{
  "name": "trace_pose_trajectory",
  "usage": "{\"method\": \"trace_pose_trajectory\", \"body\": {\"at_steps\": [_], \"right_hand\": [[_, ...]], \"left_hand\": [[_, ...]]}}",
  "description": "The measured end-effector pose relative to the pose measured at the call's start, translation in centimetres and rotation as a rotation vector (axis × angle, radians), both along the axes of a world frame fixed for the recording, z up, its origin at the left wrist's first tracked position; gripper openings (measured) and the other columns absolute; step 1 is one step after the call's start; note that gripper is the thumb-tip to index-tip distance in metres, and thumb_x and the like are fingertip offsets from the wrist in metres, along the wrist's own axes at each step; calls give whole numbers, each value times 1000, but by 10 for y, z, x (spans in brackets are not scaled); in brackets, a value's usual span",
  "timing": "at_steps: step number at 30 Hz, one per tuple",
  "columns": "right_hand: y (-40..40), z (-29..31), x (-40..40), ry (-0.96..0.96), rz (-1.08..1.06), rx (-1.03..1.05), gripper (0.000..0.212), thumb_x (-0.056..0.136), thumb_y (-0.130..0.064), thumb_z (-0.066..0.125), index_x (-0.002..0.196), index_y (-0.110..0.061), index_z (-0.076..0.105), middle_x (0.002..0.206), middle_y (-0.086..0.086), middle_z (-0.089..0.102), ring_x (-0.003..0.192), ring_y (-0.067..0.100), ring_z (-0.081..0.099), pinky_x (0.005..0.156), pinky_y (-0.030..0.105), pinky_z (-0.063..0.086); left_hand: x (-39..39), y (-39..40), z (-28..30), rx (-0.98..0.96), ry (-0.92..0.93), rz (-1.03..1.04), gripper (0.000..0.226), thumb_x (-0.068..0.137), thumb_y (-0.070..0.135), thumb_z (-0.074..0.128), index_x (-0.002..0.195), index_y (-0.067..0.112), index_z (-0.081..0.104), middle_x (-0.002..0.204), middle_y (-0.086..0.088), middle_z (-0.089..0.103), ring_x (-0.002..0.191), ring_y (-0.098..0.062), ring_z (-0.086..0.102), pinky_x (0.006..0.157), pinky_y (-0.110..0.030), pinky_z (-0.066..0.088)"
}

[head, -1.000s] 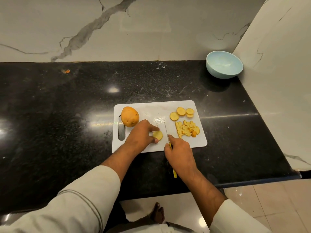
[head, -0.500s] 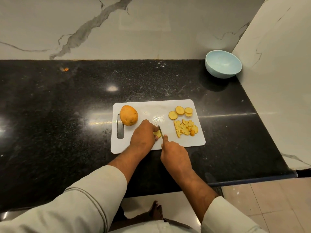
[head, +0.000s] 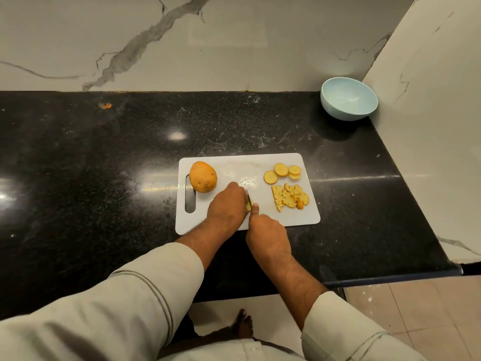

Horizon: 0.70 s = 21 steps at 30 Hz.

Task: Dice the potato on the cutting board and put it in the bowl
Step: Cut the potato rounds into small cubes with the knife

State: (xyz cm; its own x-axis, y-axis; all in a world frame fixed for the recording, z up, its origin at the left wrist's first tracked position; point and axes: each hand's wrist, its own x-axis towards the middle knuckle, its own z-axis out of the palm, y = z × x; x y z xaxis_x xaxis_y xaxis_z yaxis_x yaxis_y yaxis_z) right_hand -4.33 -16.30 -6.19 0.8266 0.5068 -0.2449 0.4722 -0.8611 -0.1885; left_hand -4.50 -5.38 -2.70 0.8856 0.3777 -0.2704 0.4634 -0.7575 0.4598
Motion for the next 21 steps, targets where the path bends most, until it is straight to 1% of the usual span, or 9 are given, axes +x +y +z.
{"method": "trace_pose_trajectory", "body": {"at_steps": [2, 5, 10, 13, 17, 19, 21], "right_hand": [[-6, -1, -7, -8, -2, 0, 62, 95, -9, 39, 152, -7, 14, 96, 9, 61, 84, 25, 63, 62, 32, 39], [-13, -1, -16, -7, -7, -12, 61, 96, -11, 38, 152, -8, 14, 99, 9, 61, 85, 25, 63, 66, 34, 46], [-27, 1, -32, 32, -4, -46, 62, 97, -16, 40, 153, -11, 12, 103, 7, 61, 84, 21, 63, 70, 35, 51], [-37, 4, -37, 38, -12, -69, 62, 98, -19, 41, 153, -15, 12, 101, 4, 61, 81, 18, 62, 66, 33, 51], [-37, 12, -29, -7, -58, -38, 57, 99, -24, 40, 152, -19, 18, 93, 1, 60, 75, 17, 61, 63, 33, 54], [-29, 15, -21, -56, -69, -3, 55, 100, -26, 38, 152, -19, 20, 90, 1, 60, 74, 18, 62, 61, 33, 53], [-20, 15, -12, -82, -63, 17, 56, 100, -26, 37, 153, -20, 17, 92, 2, 60, 77, 20, 63, 59, 33, 46]], "left_hand": [[0, 0, -2, -5, -9, 4, 19, 88, 19, 65, 102, 7, 61, 105, -11, 57, 91, -31, 60, 65, -31, 36], [-1, 1, -4, -29, -25, 29, 24, 87, 20, 68, 105, 7, 63, 108, -10, 58, 93, -30, 61, 68, -30, 38], [-2, 6, -10, -133, -38, 80, 29, 84, 19, 72, 111, 9, 67, 115, -8, 62, 102, -28, 61, 75, -27, 41], [-4, 10, -15, -214, -50, 140, 33, 83, 16, 74, 115, 12, 67, 119, -5, 64, 106, -24, 61, 82, -25, 43], [-8, 8, -18, -219, -74, 146, 38, 83, 18, 74, 120, 16, 67, 122, -4, 64, 107, -23, 61, 92, -29, 47], [-8, 8, -18, -221, -85, 155, 39, 82, 19, 75, 119, 16, 67, 120, -4, 65, 106, -22, 62, 92, -30, 48], [-8, 8, -17, -222, -95, 166, 38, 81, 17, 76, 118, 15, 68, 116, -5, 67, 102, -22, 63, 89, -29, 48]]}}
